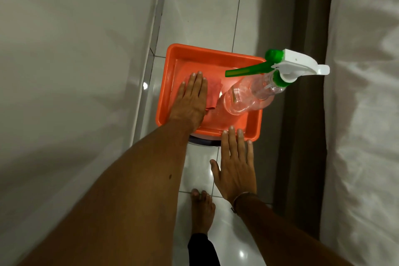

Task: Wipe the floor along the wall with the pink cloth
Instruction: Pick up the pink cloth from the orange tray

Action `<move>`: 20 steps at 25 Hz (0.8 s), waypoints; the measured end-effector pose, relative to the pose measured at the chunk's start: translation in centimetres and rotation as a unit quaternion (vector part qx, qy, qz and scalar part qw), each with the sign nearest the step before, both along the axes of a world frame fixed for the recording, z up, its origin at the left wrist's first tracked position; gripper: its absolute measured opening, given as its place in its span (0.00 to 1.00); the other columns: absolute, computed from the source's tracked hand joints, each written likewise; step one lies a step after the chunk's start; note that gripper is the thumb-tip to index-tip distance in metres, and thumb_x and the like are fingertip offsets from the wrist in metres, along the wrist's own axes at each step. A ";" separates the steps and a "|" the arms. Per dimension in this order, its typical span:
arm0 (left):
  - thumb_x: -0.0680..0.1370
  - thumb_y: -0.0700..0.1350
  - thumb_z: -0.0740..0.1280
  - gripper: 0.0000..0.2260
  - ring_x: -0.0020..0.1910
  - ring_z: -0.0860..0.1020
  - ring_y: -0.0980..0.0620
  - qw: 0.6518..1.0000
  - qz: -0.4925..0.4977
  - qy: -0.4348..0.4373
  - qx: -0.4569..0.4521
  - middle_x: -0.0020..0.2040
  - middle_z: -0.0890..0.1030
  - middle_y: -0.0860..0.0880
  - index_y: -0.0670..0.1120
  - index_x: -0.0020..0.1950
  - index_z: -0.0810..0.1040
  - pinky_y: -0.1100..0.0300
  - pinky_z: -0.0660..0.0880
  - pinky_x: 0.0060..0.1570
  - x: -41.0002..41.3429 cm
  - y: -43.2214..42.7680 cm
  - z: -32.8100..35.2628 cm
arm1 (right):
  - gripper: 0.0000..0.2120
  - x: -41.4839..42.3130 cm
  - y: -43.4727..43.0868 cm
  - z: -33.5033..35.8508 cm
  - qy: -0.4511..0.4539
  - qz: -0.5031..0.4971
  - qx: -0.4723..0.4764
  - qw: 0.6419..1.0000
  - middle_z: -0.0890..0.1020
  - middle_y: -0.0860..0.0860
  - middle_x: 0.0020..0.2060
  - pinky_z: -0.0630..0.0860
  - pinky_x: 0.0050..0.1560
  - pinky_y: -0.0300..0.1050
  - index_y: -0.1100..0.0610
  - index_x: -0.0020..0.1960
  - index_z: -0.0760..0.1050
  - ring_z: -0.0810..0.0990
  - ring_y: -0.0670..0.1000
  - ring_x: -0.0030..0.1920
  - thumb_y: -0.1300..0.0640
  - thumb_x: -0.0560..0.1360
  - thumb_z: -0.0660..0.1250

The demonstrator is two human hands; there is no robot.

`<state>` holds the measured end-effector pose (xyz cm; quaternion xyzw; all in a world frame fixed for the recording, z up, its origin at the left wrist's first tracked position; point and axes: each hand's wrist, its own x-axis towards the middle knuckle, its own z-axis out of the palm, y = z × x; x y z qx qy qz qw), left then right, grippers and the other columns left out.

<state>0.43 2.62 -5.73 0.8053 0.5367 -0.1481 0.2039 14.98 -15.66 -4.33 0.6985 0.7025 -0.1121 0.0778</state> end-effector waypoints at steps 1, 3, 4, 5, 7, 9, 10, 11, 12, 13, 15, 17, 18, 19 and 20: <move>0.83 0.54 0.70 0.50 0.87 0.38 0.39 1.000 0.006 -0.015 0.015 0.88 0.37 0.38 0.41 0.85 0.34 0.39 0.45 0.87 0.0 -0.1 0.0 | 0.39 0.0 0.1 0.1 -0.002 0.005 0.006 1.000 0.59 0.64 0.85 0.61 0.83 0.69 0.63 0.86 0.58 0.58 0.66 0.85 0.41 0.83 0.55; 0.82 0.51 0.72 0.49 0.87 0.40 0.39 0.998 0.015 -0.047 0.044 0.88 0.39 0.38 0.40 0.86 0.37 0.42 0.43 0.87 -0.2 -0.3 0.5 | 0.39 0.1 0.1 0.4 -0.007 0.012 -0.001 1.000 0.58 0.64 0.86 0.60 0.83 0.69 0.63 0.86 0.57 0.56 0.66 0.86 0.41 0.83 0.57; 0.83 0.50 0.71 0.48 0.87 0.41 0.39 0.997 0.020 -0.056 0.052 0.88 0.40 0.38 0.40 0.86 0.38 0.44 0.41 0.85 -0.3 -0.5 1.1 | 0.40 0.2 0.0 0.7 -0.004 0.012 -0.006 1.000 0.57 0.64 0.86 0.59 0.83 0.68 0.63 0.86 0.56 0.55 0.65 0.86 0.41 0.83 0.58; 0.84 0.51 0.70 0.46 0.88 0.42 0.39 0.996 0.028 -0.059 0.060 0.88 0.41 0.38 0.40 0.86 0.39 0.46 0.40 0.83 -0.3 -0.8 1.8 | 0.40 0.2 -0.2 1.1 -0.002 0.011 -0.004 1.000 0.57 0.63 0.86 0.59 0.83 0.68 0.63 0.86 0.56 0.55 0.65 0.86 0.41 0.83 0.60; 0.85 0.53 0.68 0.44 0.88 0.44 0.39 0.996 0.042 -0.048 0.065 0.88 0.42 0.38 0.40 0.86 0.39 0.48 0.39 0.80 -0.7 -1.3 3.6 | 0.40 0.1 -0.6 2.5 -0.001 0.010 -0.006 1.000 0.56 0.63 0.86 0.59 0.84 0.68 0.63 0.86 0.55 0.55 0.65 0.86 0.40 0.83 0.60; 0.86 0.52 0.67 0.42 0.88 0.45 0.39 0.995 0.048 -0.046 0.071 0.88 0.43 0.39 0.40 0.86 0.41 0.48 0.40 0.80 -1.1 -2.0 5.5 | 0.40 -0.1 -1.1 3.8 -0.002 0.014 -0.004 1.000 0.56 0.64 0.86 0.59 0.84 0.68 0.63 0.86 0.54 0.55 0.65 0.86 0.40 0.83 0.60; 0.86 0.51 0.67 0.41 0.88 0.46 0.39 0.994 0.051 -0.054 0.075 0.89 0.44 0.39 0.40 0.87 0.42 0.47 0.42 0.81 -1.6 -2.6 6.6 | 0.40 -0.3 -1.5 4.7 -0.005 0.018 -0.008 1.000 0.55 0.64 0.86 0.58 0.84 0.68 0.63 0.87 0.53 0.54 0.64 0.86 0.40 0.84 0.58; 0.86 0.49 0.67 0.40 0.88 0.47 0.39 0.994 0.054 -0.064 0.077 0.89 0.45 0.39 0.40 0.87 0.43 0.46 0.45 0.83 -2.1 -3.4 7.9 | 0.40 -0.5 -2.0 5.6 -0.010 0.024 -0.016 1.000 0.53 0.63 0.87 0.57 0.84 0.68 0.63 0.87 0.51 0.52 0.64 0.87 0.40 0.84 0.56; 0.86 0.47 0.67 0.39 0.88 0.47 0.39 0.993 0.058 -0.074 0.077 0.88 0.45 0.38 0.39 0.87 0.44 0.45 0.47 0.84 -2.8 -4.4 9.2 | 0.40 -0.8 -2.7 6.4 -0.015 0.029 -0.024 0.999 0.51 0.63 0.87 0.56 0.85 0.68 0.62 0.87 0.49 0.50 0.63 0.87 0.40 0.84 0.54; 0.86 0.45 0.66 0.38 0.88 0.48 0.38 0.992 0.058 -0.082 0.080 0.88 0.46 0.38 0.39 0.87 0.45 0.44 0.50 0.85 -3.5 -5.6 10.4 | 0.40 -1.1 -3.5 7.2 -0.017 0.032 -0.028 0.999 0.50 0.62 0.87 0.56 0.85 0.67 0.62 0.87 0.49 0.49 0.63 0.87 0.40 0.85 0.52; 0.87 0.40 0.60 0.32 0.88 0.48 0.38 0.991 0.050 -0.084 0.087 0.88 0.46 0.37 0.38 0.86 0.46 0.44 0.51 0.86 -5.2 -8.6 12.4 | 0.40 -2.0 -5.7 8.8 -0.013 0.032 -0.026 0.999 0.51 0.62 0.87 0.56 0.85 0.67 0.63 0.87 0.50 0.49 0.63 0.87 0.40 0.84 0.53; 0.87 0.38 0.54 0.29 0.88 0.47 0.37 0.993 0.040 -0.076 0.076 0.88 0.46 0.35 0.37 0.86 0.46 0.44 0.51 0.88 -6.8 -12.2 13.8 | 0.39 -3.0 -8.2 9.8 -0.006 0.024 -0.032 0.999 0.51 0.62 0.87 0.57 0.85 0.67 0.63 0.87 0.51 0.50 0.63 0.87 0.41 0.84 0.53; 0.87 0.38 0.53 0.29 0.87 0.47 0.36 0.994 0.037 -0.075 0.074 0.87 0.46 0.34 0.36 0.86 0.46 0.44 0.51 0.88 -7.7 -14.3 14.5 | 0.39 -3.6 -9.7 10.4 -0.003 0.020 -0.035 0.999 0.51 0.62 0.87 0.56 0.85 0.67 0.63 0.87 0.51 0.50 0.63 0.87 0.41 0.83 0.52; 0.86 0.37 0.52 0.28 0.87 0.48 0.36 0.993 0.039 -0.079 0.077 0.87 0.48 0.34 0.35 0.86 0.47 0.44 0.52 0.88 -8.5 -16.5 15.1 | 0.39 -4.3 -11.3 10.9 -0.002 0.017 -0.037 0.999 0.50 0.61 0.87 0.56 0.85 0.66 0.63 0.87 0.50 0.49 0.62 0.87 0.41 0.83 0.51; 0.85 0.36 0.51 0.28 0.87 0.51 0.35 0.992 0.042 -0.088 0.083 0.87 0.50 0.33 0.34 0.85 0.50 0.44 0.54 0.88 -9.2 -18.6 15.6 | 0.38 -4.8 -12.8 11.2 0.003 0.012 -0.039 0.999 0.51 0.61 0.87 0.55 0.85 0.66 0.62 0.87 0.50 0.49 0.62 0.87 0.42 0.84 0.51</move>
